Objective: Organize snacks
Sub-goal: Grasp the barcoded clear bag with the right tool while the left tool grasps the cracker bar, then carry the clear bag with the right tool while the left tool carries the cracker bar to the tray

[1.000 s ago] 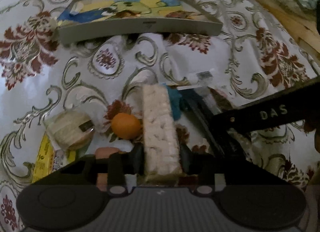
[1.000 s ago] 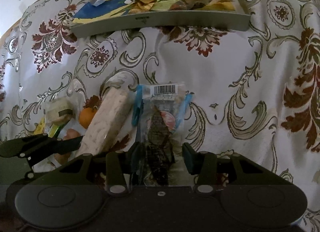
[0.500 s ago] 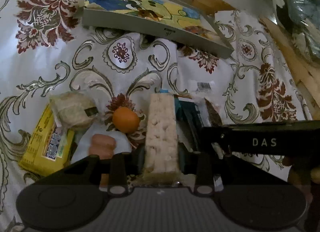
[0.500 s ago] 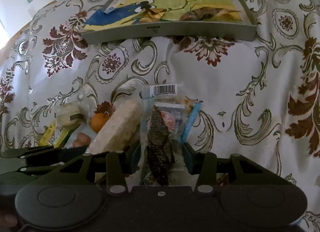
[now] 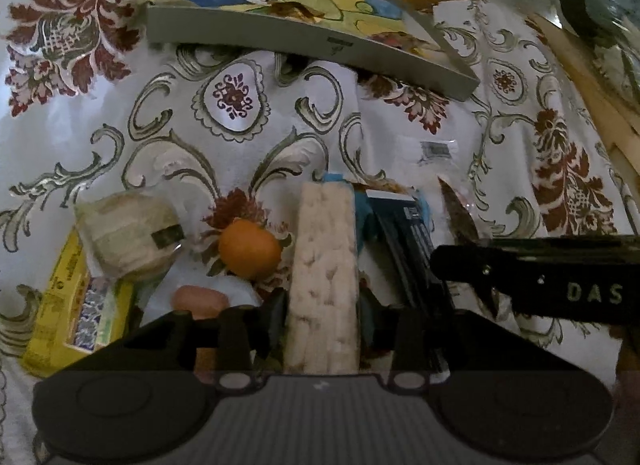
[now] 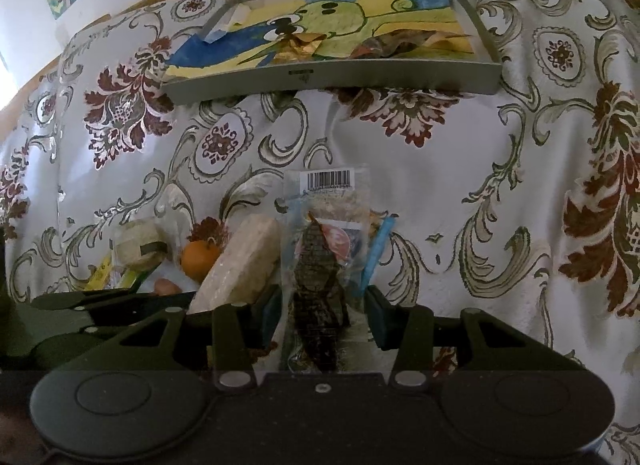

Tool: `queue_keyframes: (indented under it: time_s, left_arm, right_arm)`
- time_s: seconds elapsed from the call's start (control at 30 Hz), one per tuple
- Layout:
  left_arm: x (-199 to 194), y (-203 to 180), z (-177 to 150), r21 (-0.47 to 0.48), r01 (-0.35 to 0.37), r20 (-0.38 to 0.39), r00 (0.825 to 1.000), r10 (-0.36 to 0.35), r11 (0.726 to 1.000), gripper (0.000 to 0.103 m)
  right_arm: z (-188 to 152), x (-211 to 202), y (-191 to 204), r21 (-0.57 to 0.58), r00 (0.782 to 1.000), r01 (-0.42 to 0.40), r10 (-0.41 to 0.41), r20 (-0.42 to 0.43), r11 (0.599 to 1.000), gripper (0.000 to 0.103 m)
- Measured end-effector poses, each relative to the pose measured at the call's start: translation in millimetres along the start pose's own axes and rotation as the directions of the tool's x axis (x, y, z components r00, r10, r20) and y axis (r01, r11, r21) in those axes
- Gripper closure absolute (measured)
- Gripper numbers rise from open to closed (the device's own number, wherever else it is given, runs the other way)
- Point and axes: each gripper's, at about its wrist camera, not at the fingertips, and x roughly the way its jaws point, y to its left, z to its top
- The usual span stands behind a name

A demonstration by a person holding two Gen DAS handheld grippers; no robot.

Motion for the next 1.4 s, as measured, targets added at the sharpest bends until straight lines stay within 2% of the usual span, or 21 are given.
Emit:
queue_keyframes:
  time_s: [0.13, 0.5, 0.8, 0.93, 1.07, 1.2, 1.4]
  left_arm:
    - [-0.9, -2.4, -0.7, -0.003, -0.002, 0.002, 1.000, 0.002, 1.000, 0.066]
    - [-32.0, -3.8, -5.7, -0.062, 0.054, 0.080, 0.996, -0.049, 0.997, 0.067]
    - [-50.1, -5.6, 8.6, -0.061, 0.032, 0.200, 0.980, -0.019, 0.998, 0.067]
    - [-56.0, -6.6, 30.7, -0.052, 0.009, 0.243, 0.970, 0.004, 0.999, 0.067]
    - [-56.2, -7.3, 65.0, -0.077, 0.002, 0.285, 0.958, 0.020, 0.997, 0.067]
    - [-51.4, -13.9, 101.3, -0.081, -0.022, 0.336, 0.941, 0.047, 0.997, 0.067]
    - [-33.9, -25.1, 153.9, -0.102, -0.071, 0.394, 0.913, 0.106, 0.992, 0.067]
  right_arm:
    - [0.9, -2.5, 0.0, 0.001, 1.000, 0.001, -0.001, 0.020, 1.000, 0.056]
    - [4.7, -12.8, 1.8, -0.009, 0.996, -0.006, 0.007, 0.094, 1.000, 0.056]
    - [21.6, -29.4, -1.7, -0.012, 0.971, 0.002, 0.001, 0.238, 1.000, 0.056]
    - [36.6, -31.6, -10.4, -0.005, 0.954, 0.004, -0.002, 0.298, 1.000, 0.056]
    - [58.1, -32.3, -26.6, 0.027, 0.928, 0.002, -0.012, 0.372, 1.000, 0.056]
    - [79.3, -28.0, -41.6, 0.058, 0.897, 0.020, -0.043, 0.441, 0.998, 0.056]
    - [106.6, -12.2, -59.6, 0.112, 0.863, 0.013, -0.068, 0.501, 0.994, 0.056]
